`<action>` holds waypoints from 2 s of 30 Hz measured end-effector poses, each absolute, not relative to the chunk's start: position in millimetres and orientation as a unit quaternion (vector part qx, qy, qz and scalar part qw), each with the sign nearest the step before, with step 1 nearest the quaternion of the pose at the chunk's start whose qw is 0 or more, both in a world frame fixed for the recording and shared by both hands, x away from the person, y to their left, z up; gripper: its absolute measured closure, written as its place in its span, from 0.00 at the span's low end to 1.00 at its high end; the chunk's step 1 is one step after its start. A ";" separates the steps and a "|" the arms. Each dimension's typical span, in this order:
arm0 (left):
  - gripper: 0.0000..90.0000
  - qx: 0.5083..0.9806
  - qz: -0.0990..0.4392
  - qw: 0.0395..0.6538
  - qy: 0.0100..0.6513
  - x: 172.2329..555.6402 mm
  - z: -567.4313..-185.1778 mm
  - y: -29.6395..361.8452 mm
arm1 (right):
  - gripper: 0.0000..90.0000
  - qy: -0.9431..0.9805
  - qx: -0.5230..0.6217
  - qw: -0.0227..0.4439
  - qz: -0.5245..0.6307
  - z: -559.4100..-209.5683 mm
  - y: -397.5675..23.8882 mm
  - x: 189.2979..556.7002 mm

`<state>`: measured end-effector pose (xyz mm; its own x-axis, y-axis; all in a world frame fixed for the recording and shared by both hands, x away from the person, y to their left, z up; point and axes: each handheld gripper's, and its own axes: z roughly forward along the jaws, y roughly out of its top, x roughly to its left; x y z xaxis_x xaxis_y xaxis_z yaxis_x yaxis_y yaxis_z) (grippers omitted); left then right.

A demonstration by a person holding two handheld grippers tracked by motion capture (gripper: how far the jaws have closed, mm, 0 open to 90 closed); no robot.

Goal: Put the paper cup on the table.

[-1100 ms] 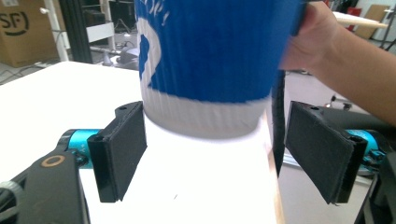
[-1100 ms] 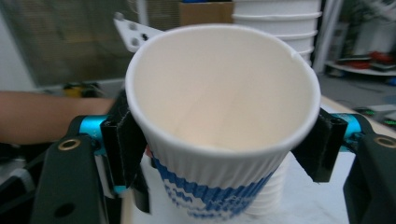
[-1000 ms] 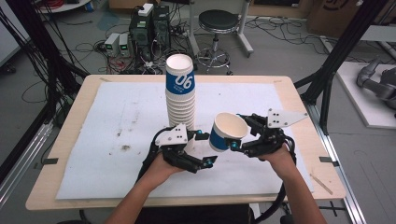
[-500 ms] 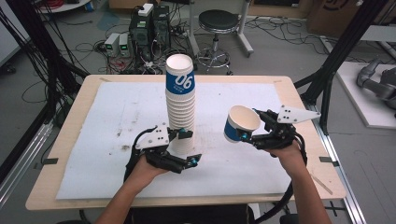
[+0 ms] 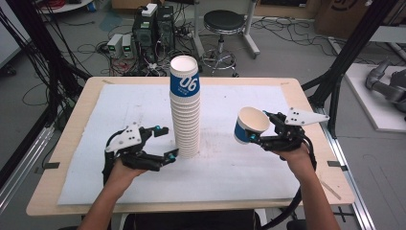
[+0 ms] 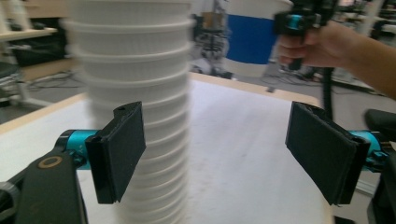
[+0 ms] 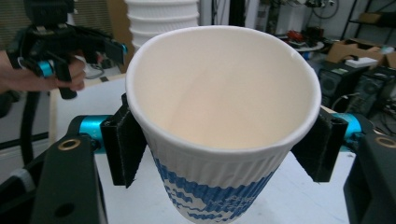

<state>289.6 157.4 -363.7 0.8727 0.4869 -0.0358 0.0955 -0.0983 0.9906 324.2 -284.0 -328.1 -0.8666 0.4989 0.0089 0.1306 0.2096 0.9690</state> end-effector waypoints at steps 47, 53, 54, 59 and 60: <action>0.22 0.690 0.217 0.610 0.323 328.4 -410.0 219.6 | 0.23 0.756 0.413 0.192 0.471 -427.5 -289.3 412.7; 0.22 0.692 0.214 0.609 0.323 328.2 -411.0 218.7 | 0.21 0.763 0.422 0.173 0.458 -433.4 -292.5 408.6; 0.22 0.691 0.214 0.610 0.323 328.1 -410.9 218.6 | 0.21 0.762 0.423 0.171 0.458 -433.9 -293.9 407.8; 0.22 0.689 0.216 0.611 0.325 328.3 -411.3 219.6 | 0.21 0.773 0.417 0.165 0.449 -434.3 -296.5 405.1; 0.22 0.690 0.215 0.610 0.325 328.4 -411.7 219.8 | 0.21 0.777 0.415 0.167 0.443 -434.4 -296.9 403.9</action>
